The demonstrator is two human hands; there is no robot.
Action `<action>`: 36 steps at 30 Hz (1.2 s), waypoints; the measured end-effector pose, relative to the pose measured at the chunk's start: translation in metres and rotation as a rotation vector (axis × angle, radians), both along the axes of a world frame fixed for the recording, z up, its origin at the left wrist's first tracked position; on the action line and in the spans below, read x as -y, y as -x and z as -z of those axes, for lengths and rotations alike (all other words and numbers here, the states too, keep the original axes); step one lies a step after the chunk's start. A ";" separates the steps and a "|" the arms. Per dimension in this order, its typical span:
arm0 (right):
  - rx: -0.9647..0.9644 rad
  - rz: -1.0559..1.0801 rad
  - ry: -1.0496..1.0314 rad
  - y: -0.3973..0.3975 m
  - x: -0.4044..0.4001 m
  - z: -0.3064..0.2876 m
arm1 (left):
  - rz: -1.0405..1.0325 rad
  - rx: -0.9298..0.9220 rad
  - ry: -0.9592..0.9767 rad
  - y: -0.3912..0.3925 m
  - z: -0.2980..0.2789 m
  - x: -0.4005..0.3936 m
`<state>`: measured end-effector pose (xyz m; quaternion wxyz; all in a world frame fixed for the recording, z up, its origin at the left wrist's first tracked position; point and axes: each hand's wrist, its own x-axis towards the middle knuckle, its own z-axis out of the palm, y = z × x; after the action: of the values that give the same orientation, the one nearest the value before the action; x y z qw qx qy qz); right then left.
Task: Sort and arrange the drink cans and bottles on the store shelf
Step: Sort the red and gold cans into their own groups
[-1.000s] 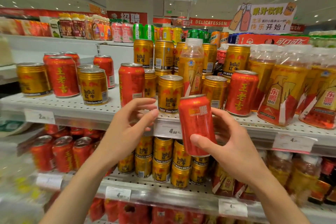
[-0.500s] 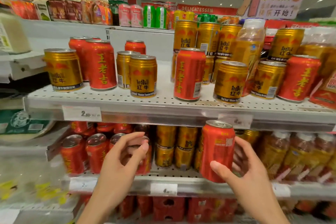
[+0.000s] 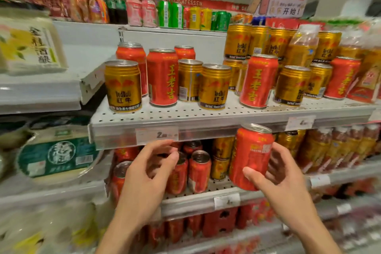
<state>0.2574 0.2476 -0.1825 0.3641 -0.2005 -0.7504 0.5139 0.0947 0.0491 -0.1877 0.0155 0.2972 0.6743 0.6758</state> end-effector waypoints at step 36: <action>0.186 -0.089 -1.019 0.129 -0.009 -0.145 | -0.341 -0.926 0.619 0.112 -0.170 -0.006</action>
<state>0.1282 0.2569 -0.0373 0.3250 -0.0104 -0.9424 0.0783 -0.0170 0.0553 -0.0179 -0.3041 0.4307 0.8152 0.2398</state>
